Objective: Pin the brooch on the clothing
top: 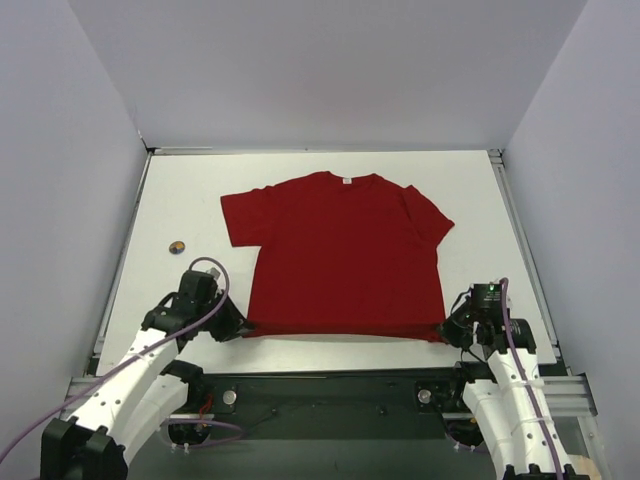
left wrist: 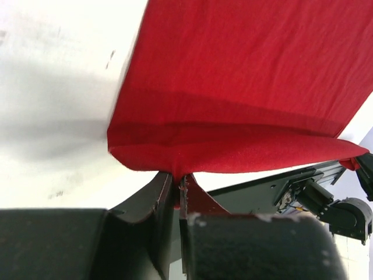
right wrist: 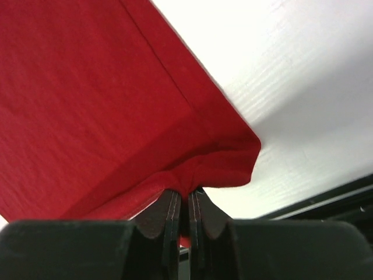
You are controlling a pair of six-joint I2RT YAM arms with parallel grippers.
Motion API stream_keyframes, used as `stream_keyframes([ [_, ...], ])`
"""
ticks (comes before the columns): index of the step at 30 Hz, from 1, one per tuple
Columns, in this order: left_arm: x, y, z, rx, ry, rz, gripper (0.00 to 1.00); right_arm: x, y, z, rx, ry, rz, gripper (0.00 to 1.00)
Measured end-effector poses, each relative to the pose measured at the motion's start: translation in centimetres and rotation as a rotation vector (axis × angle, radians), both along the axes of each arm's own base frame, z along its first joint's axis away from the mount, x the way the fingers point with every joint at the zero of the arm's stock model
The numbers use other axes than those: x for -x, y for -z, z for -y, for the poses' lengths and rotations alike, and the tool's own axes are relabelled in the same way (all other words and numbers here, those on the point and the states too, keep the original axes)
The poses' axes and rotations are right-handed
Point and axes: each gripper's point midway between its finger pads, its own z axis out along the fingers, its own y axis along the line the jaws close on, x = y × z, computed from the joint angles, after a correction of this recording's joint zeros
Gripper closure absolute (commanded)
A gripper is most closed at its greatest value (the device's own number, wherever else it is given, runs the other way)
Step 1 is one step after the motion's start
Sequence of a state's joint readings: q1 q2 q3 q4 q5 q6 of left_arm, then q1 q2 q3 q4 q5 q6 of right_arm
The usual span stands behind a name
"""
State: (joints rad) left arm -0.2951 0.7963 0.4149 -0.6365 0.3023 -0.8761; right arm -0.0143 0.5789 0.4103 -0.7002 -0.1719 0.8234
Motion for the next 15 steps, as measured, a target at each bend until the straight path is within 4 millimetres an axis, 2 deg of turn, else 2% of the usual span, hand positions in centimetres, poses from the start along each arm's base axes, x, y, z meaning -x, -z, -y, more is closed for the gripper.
stream_keyframes([
  [3,0.7,-1.1,-0.2,0.001,-0.004,0.012,0.69,0.3,-0.9,-0.1,-0.004,-0.001,-0.008,0.78],
  [5,1.0,-2.1,-0.4,0.006,-0.009,0.031,0.52,0.5,-1.5,-0.2,-0.010,-0.005,-0.010,0.73],
  [6,1.3,-2.5,-0.4,0.008,-0.009,0.038,0.43,0.7,-1.7,-0.3,-0.015,-0.011,-0.014,0.61],
  [7,1.5,-2.8,-0.5,0.010,-0.008,0.042,0.16,0.9,-1.9,-0.5,-0.022,-0.018,-0.019,0.54],
  [8,1.8,-3.1,-0.5,0.011,-0.007,0.042,0.11,1.1,-2.1,-0.6,-0.030,-0.025,-0.026,0.48],
  [9,2.1,-3.3,-0.6,0.009,-0.002,0.040,0.03,1.5,-2.3,-0.9,-0.038,-0.042,-0.035,0.37],
  [11,2.7,-3.7,-0.8,0.002,0.001,0.029,0.03,1.8,-2.8,-1.2,-0.050,-0.070,-0.038,0.25],
  [12,2.9,-3.9,-0.9,-0.004,0.002,0.024,0.03,1.8,-3.3,-1.4,-0.054,-0.090,-0.032,0.15],
  [15,2.7,-4.6,-1.1,-0.021,0.010,0.032,0.03,1.3,-5.4,-1.6,-0.049,-0.137,0.020,0.05],
])
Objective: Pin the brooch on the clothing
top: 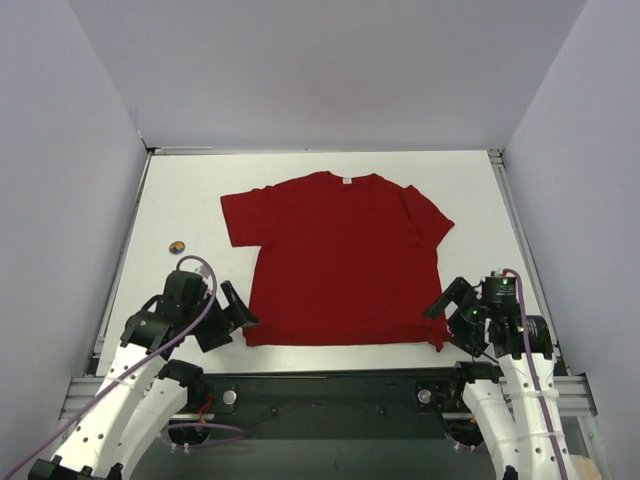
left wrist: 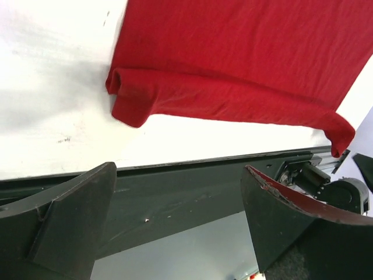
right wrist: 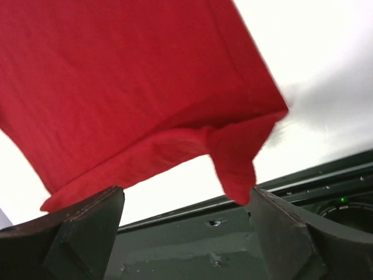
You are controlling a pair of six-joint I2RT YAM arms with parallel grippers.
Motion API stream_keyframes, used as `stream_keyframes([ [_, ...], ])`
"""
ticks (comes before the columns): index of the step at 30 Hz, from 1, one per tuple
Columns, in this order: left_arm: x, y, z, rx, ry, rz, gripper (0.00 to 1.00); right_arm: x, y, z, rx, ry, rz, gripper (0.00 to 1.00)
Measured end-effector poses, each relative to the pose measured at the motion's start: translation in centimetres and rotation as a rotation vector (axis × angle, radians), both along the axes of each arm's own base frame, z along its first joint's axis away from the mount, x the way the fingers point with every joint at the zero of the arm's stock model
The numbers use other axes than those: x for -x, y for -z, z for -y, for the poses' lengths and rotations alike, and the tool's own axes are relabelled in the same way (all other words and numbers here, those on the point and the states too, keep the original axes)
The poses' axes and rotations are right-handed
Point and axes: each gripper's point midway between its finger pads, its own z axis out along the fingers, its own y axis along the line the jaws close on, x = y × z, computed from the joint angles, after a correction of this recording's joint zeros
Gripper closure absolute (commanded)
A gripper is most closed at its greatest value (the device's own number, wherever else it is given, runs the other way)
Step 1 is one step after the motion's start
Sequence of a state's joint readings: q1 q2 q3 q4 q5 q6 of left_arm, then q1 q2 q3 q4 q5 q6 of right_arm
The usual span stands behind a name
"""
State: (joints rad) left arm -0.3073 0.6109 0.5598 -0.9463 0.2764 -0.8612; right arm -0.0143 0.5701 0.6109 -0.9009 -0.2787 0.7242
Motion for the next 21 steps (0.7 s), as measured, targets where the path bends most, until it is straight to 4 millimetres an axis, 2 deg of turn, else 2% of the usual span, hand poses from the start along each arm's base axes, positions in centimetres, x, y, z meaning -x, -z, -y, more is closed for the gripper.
stream_keyframes([
  [4,-1.9,-0.8,0.2,-0.033,0.023,0.008,0.03,-1.6,-2.8,0.3,0.032,-0.035,0.089,0.02],
  [8,-6.2,-1.6,1.0,-0.083,0.067,0.027,0.03,-4.1,-4.4,1.0,0.081,-0.054,0.133,0.02],
  [12,-12.0,-1.9,2.1,-0.134,0.111,0.066,0.17,-7.6,-4.0,1.6,0.118,-0.063,0.138,0.09],
  [14,-15.5,-2.3,3.0,-0.149,0.134,0.094,0.35,-9.8,-3.2,1.8,0.128,-0.069,0.116,0.15],
  [15,-17.4,-2.5,3.6,-0.153,0.142,0.114,0.47,-11.1,-2.9,1.9,0.132,-0.070,0.108,0.30],
  [16,-19.2,-2.6,4.1,-0.157,0.152,0.135,0.73,-12.5,-2.6,1.9,0.134,-0.072,0.099,0.47],
  [17,-21.0,-2.6,4.7,-0.161,0.160,0.154,0.86,-14.1,-2.0,1.8,0.139,-0.085,0.090,0.84],
  [18,-22.5,-2.4,5.2,-0.166,0.167,0.163,0.96,-15.6,-1.6,1.7,0.145,-0.099,0.083,0.97],
  [19,-24.1,-2.3,5.6,-0.176,0.179,0.178,1.00,-17.1,-1.1,1.6,0.150,-0.111,0.072,1.00],
  [21,-26.9,-1.7,6.4,-0.190,0.191,0.192,1.00,-20.0,-0.5,1.2,0.157,-0.132,0.060,1.00],
])
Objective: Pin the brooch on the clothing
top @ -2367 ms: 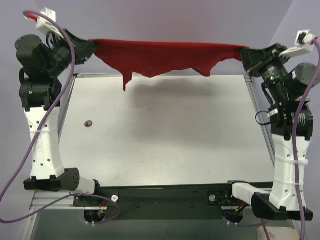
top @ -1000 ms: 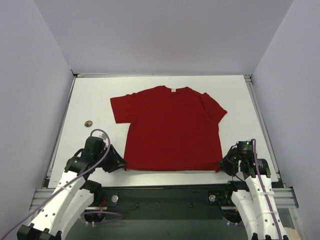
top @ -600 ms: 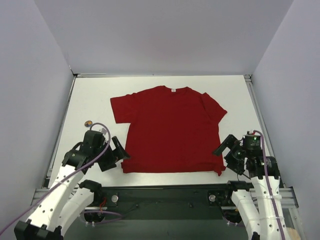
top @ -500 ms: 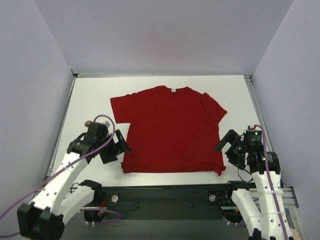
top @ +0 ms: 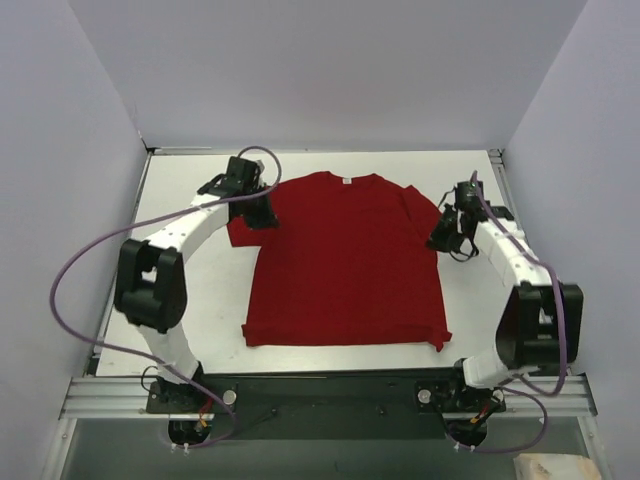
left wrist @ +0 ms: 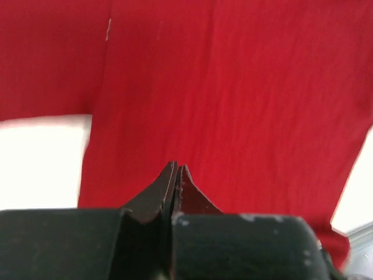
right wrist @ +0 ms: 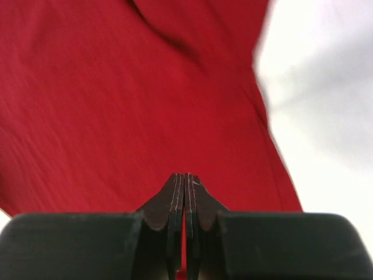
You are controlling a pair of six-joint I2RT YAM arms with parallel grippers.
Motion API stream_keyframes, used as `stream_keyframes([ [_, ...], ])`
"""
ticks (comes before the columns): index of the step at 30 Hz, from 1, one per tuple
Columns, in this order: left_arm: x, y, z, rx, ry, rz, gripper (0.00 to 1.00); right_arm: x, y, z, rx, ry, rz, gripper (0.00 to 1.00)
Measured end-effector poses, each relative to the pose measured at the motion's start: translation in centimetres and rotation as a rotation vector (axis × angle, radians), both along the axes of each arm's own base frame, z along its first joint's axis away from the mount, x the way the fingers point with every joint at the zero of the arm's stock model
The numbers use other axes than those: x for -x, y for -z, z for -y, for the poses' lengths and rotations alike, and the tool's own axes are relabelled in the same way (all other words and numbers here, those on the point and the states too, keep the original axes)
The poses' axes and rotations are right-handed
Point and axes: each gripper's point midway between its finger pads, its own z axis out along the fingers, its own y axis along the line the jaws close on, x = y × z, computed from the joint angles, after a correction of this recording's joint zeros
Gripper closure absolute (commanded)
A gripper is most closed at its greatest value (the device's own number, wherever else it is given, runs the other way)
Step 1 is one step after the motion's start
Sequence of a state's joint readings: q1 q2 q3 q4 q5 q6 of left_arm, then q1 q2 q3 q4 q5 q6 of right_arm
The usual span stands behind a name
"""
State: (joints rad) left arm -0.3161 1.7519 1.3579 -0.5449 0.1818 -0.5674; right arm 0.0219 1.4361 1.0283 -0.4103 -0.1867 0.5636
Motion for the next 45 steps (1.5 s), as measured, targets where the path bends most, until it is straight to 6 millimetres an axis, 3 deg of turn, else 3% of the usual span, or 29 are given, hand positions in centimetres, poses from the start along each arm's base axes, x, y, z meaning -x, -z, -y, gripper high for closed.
stream_keyframes([
  [6,-8.0,2.1,2.0,-0.044,0.019,0.042,1.00,-9.5,2.4,-0.7,0.016,-0.028,-0.008,1.00],
  [11,-13.2,4.7,3.4,-0.046,0.019,0.046,1.00,-14.2,5.6,-0.7,0.024,-0.024,-0.057,1.00],
  [17,-16.5,9.2,3.4,-0.021,-0.012,-0.031,1.00,-16.7,8.7,-0.5,0.015,-0.001,-0.137,1.00],
  [22,-18.5,9.3,1.6,0.069,-0.076,-0.055,1.00,-19.9,8.6,0.5,-0.037,0.053,-0.129,1.00],
  [30,-21.1,9.2,-2.8,0.149,-0.164,-0.052,1.00,-22.4,8.7,5.9,-0.108,0.181,-0.115,1.00],
  [33,-22.4,9.2,-3.3,0.163,-0.169,-0.022,1.00,-22.7,8.6,7.1,-0.127,0.210,-0.109,1.00],
  [37,-23.0,9.1,-2.7,0.193,-0.153,0.002,0.99,-23.5,8.5,7.0,-0.132,0.200,-0.094,1.00],
  [38,-23.0,9.0,-2.5,0.203,-0.147,0.005,0.94,-23.6,8.5,6.8,-0.136,0.192,-0.091,1.00],
  [39,-23.0,8.9,-2.3,0.209,-0.141,0.007,0.80,-23.5,8.4,6.6,-0.138,0.182,-0.092,1.00],
  [41,-23.1,8.6,-2.0,0.215,-0.124,0.019,0.66,-23.6,8.2,6.3,-0.137,0.161,-0.085,1.00],
  [42,-23.1,8.4,-1.8,0.215,-0.115,0.028,0.51,-23.3,8.0,6.1,-0.135,0.151,-0.082,1.00],
  [45,-21.5,7.2,-1.6,0.198,-0.084,0.021,0.32,-21.4,6.5,5.2,-0.125,0.121,-0.090,0.94],
])
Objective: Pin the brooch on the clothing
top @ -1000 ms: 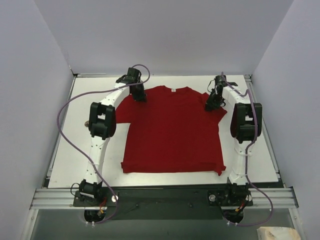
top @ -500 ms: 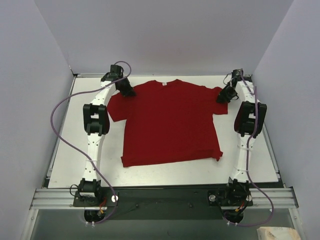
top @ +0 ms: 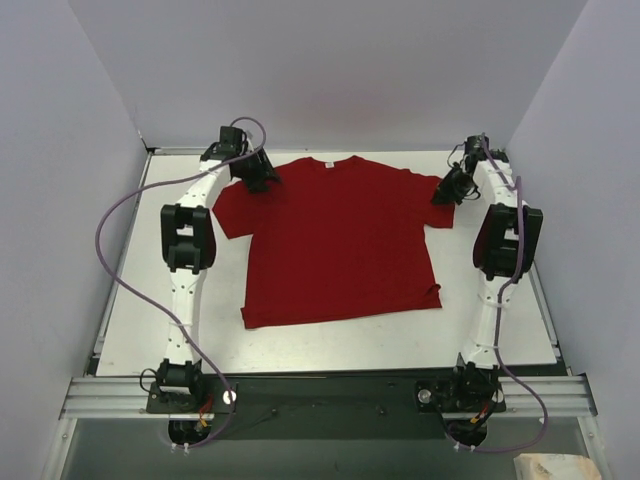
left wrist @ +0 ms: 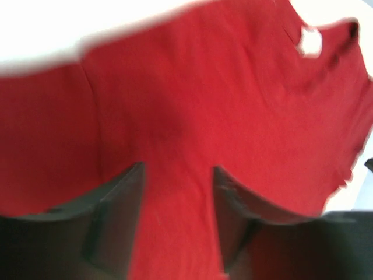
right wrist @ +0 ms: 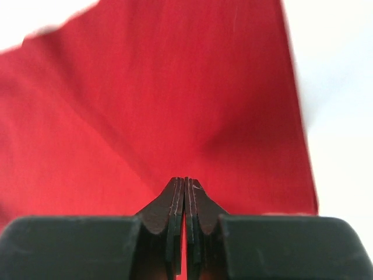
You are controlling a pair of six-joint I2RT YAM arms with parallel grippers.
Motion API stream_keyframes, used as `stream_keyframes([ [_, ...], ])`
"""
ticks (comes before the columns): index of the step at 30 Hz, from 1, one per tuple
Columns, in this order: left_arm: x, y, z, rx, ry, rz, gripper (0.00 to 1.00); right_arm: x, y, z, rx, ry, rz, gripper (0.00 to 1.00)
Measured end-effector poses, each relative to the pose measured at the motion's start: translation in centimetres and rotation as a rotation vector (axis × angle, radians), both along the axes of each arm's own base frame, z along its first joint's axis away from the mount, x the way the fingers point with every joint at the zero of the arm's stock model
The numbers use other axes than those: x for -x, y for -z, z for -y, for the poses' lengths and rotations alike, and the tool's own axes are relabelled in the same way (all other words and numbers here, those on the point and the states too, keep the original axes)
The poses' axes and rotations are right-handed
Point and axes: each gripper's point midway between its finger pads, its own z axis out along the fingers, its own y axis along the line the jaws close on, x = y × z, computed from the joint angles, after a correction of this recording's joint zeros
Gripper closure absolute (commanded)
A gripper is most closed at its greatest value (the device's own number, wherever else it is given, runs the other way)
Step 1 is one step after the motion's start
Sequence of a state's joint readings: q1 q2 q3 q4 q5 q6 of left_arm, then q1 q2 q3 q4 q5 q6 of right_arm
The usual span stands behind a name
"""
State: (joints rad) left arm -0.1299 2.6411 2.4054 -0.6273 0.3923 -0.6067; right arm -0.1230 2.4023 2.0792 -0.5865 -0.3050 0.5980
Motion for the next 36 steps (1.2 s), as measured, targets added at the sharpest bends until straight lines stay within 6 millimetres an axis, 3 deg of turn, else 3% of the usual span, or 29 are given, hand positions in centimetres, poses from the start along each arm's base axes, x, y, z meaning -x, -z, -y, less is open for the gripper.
stream_keyframes([
  [3,3.5,-3.7,0.3,-0.018,0.033,0.006,0.22,3.3,-4.1,-1.4,0.012,-0.040,0.029,0.86],
  [4,4.7,-5.3,0.5,-0.021,0.044,0.017,0.21,4.3,-6.0,-2.0,0.018,-0.056,0.063,0.72],
  [8,11.5,-12.8,0.7,-0.026,0.084,0.130,0.20,9.8,-12.7,-4.5,0.029,-0.129,0.214,0.45],
  [10,16.3,-15.4,0.2,-0.021,0.093,0.166,0.19,13.4,-14.0,-5.6,0.025,-0.166,0.247,0.36],
  [12,19.9,-16.2,-0.5,-0.018,0.092,0.176,0.19,16.8,-13.5,-5.9,0.026,-0.183,0.242,0.29],
  [14,23.7,-15.5,-1.4,-0.021,0.082,0.169,0.19,20.2,-11.9,-5.6,0.027,-0.181,0.200,0.24],
  [17,30.4,-11.4,-2.8,-0.034,0.064,0.050,0.19,24.9,-8.3,-4.9,0.048,-0.170,0.115,0.25],
  [20,35.2,-8.2,-3.7,-0.045,0.049,-0.062,0.19,28.0,-5.7,-4.2,0.059,-0.154,0.037,0.30],
  [23,38.7,-6.6,-4.3,-0.040,0.025,-0.123,0.19,29.2,-4.2,-3.8,0.072,-0.145,-0.010,0.34],
  [25,40.3,-6.2,-4.6,-0.038,0.011,-0.143,0.19,29.4,-3.6,-3.6,0.074,-0.141,-0.026,0.37],
  [29,41.5,-5.5,-4.9,-0.032,-0.011,-0.160,0.19,28.9,-2.5,-3.7,0.066,-0.136,-0.041,0.43],
  [33,42.3,-4.3,-5.0,-0.036,-0.028,-0.213,0.19,28.2,-1.2,-4.0,0.038,-0.134,-0.068,0.87],
  [36,42.4,-4.0,-5.1,-0.039,-0.037,-0.225,0.20,28.2,-0.2,-4.3,0.013,-0.132,-0.098,1.00],
])
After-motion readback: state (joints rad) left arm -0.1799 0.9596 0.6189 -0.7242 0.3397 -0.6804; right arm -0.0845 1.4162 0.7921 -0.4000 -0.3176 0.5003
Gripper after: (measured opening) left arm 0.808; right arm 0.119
